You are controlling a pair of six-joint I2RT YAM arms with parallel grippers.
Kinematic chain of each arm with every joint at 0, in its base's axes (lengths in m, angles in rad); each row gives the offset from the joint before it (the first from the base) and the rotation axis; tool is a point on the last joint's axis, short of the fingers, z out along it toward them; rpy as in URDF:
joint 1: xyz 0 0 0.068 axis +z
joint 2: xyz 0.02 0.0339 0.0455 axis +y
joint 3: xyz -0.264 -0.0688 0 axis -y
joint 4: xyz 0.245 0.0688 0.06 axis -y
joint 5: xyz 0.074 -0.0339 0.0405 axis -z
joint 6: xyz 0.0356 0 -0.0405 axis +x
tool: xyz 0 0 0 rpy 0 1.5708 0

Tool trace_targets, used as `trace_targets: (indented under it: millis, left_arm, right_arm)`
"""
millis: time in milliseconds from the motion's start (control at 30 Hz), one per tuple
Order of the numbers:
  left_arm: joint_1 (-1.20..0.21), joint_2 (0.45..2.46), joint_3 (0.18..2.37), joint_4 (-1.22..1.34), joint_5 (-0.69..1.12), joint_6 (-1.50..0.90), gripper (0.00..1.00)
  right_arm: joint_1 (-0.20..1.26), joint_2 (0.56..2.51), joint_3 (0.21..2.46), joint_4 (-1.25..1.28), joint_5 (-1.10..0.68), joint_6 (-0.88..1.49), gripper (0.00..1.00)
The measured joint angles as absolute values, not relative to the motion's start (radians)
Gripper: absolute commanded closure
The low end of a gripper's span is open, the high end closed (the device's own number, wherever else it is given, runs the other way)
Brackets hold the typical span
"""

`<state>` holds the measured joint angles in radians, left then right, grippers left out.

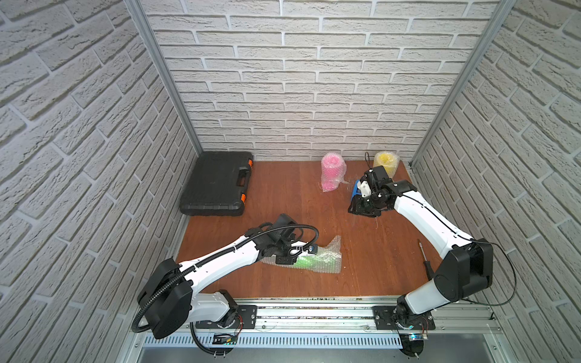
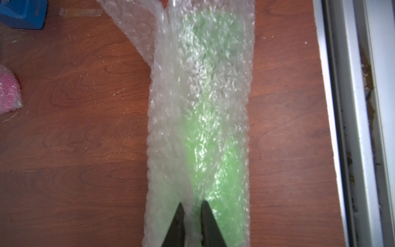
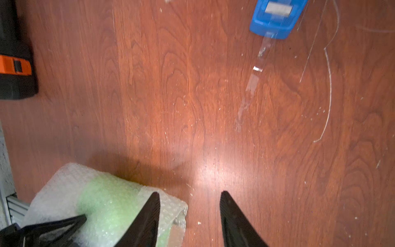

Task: Wrap wine glasses in bubble wrap
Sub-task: Tear off the tape using the Tape Cutter.

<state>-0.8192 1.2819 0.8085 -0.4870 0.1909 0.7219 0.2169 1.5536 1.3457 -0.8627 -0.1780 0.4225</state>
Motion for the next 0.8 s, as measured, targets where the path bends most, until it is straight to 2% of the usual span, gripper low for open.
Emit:
trace_targets:
  millis: [133,200,433,600,800]
  left_arm:
    - [-0.819,1.282,0.809,-0.487,0.191,0.722,0.85]
    - [-0.819,1.282,0.809,-0.487,0.191,0.722,0.85]
    - [-0.819,1.285,0.809,-0.487,0.192,0.722,0.85]
    - [-0.819,1.291,0.812,-0.487,0.191,0.722,0.85]
    - [-0.819,1.293,0.812,-0.487,0.191,0.722,0.85]
  right_arm:
    - [0.136,1.56,1.251,-0.699,-0.196,0.413,0.56]
    - [0.089,1.588,1.205,-0.606,-0.228,0.413,0.52]
    - [-0.013,1.793,1.156,-0.316,-0.346,0.425,0.5]
    - [-0.036,1.901,1.157,-0.189,-0.437,0.433,0.52]
    - [-0.045,1.926,1.161,-0.122,-0.504,0.434,0.6]
